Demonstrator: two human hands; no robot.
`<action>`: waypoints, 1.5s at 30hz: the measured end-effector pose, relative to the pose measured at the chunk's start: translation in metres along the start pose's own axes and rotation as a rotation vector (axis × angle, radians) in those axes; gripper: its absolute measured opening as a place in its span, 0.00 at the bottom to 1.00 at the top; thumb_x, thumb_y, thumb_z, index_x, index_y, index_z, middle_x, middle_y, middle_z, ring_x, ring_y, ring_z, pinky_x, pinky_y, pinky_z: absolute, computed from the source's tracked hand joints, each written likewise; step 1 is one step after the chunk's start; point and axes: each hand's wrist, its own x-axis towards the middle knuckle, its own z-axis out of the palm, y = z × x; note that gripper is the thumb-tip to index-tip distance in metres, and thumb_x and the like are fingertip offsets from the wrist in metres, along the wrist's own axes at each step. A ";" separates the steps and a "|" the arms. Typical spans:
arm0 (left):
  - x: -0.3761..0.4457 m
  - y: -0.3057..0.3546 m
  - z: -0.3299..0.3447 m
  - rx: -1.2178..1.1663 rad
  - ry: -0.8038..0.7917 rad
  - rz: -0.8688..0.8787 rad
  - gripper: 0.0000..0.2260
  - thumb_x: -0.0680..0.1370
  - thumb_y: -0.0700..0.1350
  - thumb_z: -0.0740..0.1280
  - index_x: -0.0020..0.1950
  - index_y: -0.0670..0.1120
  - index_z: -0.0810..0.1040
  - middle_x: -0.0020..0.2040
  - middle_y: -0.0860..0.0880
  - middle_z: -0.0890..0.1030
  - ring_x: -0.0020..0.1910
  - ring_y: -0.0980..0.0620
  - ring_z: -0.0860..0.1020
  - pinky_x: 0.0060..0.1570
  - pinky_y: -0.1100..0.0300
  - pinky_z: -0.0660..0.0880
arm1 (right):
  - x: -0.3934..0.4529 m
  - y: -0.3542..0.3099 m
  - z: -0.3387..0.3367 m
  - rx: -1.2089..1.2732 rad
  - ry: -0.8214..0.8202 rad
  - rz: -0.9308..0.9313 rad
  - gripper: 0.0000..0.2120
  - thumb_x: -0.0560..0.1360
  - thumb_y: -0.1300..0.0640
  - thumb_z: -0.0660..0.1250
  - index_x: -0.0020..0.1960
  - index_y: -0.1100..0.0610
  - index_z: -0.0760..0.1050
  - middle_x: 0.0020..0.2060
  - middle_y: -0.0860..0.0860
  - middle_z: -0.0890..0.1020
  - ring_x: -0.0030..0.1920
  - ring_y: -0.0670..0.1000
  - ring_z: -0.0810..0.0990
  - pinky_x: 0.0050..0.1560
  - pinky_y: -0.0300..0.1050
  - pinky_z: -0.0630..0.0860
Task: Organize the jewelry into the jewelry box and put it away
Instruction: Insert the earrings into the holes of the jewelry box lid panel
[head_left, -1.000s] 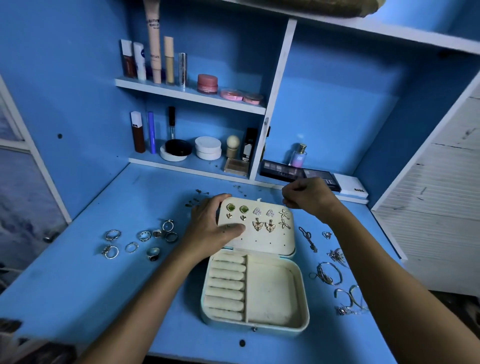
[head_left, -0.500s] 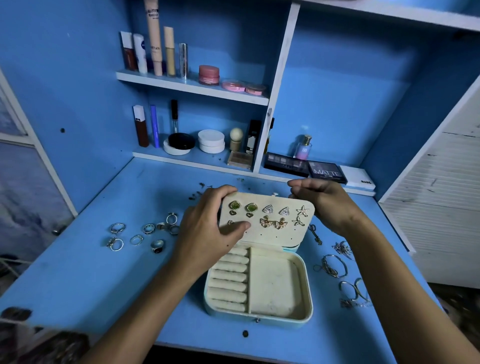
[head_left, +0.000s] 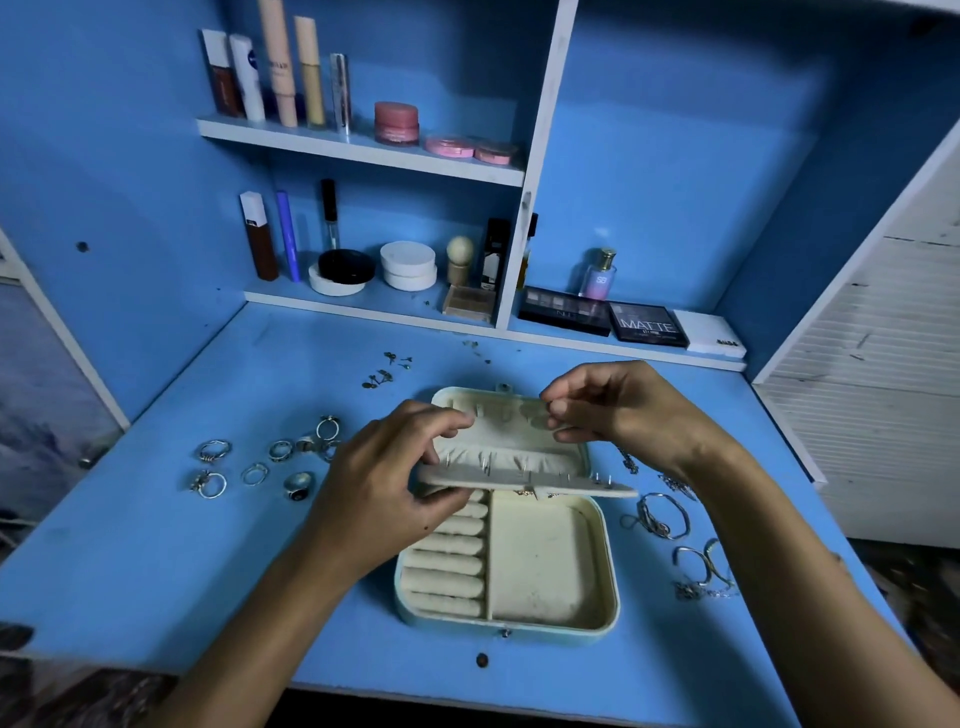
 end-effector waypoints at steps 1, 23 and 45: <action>-0.001 0.000 0.000 0.001 0.002 0.001 0.21 0.69 0.44 0.72 0.60 0.48 0.72 0.48 0.50 0.78 0.37 0.53 0.78 0.43 0.59 0.76 | 0.000 0.000 0.001 -0.005 -0.003 0.001 0.06 0.77 0.69 0.68 0.48 0.61 0.82 0.37 0.54 0.85 0.41 0.49 0.85 0.46 0.39 0.82; -0.008 0.001 0.002 -0.004 0.013 0.018 0.19 0.70 0.43 0.70 0.61 0.47 0.74 0.46 0.48 0.79 0.38 0.51 0.79 0.44 0.59 0.76 | -0.003 -0.009 0.008 -0.115 -0.015 -0.004 0.04 0.78 0.67 0.68 0.50 0.64 0.82 0.37 0.54 0.84 0.40 0.47 0.84 0.42 0.39 0.82; -0.008 0.001 0.002 -0.004 -0.002 -0.012 0.18 0.73 0.47 0.69 0.61 0.47 0.74 0.47 0.48 0.80 0.38 0.52 0.78 0.44 0.58 0.76 | 0.008 -0.023 0.034 -0.299 -0.312 0.029 0.07 0.78 0.68 0.68 0.48 0.57 0.81 0.37 0.52 0.82 0.38 0.43 0.81 0.43 0.39 0.81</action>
